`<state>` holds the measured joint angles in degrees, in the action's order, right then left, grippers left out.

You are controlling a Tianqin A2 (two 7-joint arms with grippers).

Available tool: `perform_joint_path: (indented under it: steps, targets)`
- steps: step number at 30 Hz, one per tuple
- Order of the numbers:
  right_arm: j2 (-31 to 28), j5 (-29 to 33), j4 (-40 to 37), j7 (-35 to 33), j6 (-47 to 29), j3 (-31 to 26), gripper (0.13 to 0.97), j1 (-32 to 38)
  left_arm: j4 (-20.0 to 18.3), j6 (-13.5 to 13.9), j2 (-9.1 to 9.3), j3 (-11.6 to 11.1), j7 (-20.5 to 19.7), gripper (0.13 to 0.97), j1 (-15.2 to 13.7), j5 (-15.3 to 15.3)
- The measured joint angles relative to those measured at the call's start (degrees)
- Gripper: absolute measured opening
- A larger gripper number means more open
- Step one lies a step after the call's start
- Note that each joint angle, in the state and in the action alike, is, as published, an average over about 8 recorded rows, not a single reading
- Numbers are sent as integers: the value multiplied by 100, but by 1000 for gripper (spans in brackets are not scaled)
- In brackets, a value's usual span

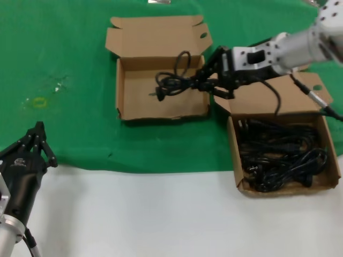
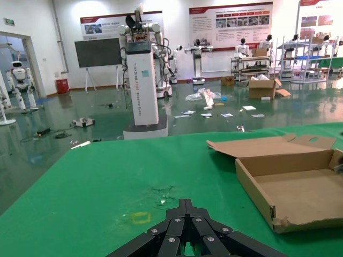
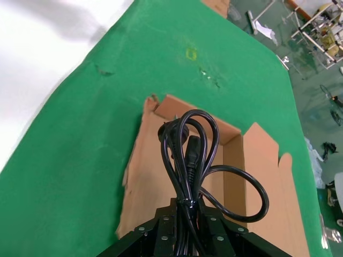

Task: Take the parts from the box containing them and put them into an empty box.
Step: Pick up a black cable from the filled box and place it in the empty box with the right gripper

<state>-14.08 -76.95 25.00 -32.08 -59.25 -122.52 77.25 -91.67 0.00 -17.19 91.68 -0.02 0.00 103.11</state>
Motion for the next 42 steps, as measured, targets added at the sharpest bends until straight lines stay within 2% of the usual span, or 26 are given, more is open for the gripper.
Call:
perform_joint_path:
  steps: [11,17,23,29,42]
  targets:
    - [891,-230,-1835,-1186,710,276,210,468,0,0,0,0,0,144,0,0]
    - [1153,-315,-2218,-1552,1076,410,210,473,0,0,0,0,0,144,0,0]
    - [1324,-503,-2284,-1770,1430,426,210,377,0,0,0,0,0,144,0,0]
    - [1390,-1062,-2144,-1817,1745,-46,210,230,0,0,0,0,0,144,0,0]
    - [1408,-2727,-1928,-1840,2228,-1678,210,19,0,0,0,0,0,144,0,0]
